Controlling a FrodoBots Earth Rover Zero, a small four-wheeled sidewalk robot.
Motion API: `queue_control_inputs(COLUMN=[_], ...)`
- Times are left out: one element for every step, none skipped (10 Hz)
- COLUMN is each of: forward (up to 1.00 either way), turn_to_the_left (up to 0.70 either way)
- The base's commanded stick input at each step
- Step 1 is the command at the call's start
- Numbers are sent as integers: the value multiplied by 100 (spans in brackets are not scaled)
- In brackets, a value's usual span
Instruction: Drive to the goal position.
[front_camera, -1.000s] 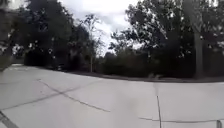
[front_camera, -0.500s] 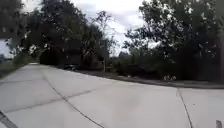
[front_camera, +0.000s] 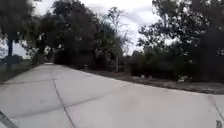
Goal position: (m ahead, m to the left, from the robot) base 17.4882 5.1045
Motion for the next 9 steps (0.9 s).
queue_control_inputs(forward=[85, 85, 85, 85, 85, 85, 85, 85, 85], turn_to_the_left=[34, 34, 34, 34, 34, 34, 34, 34, 34])
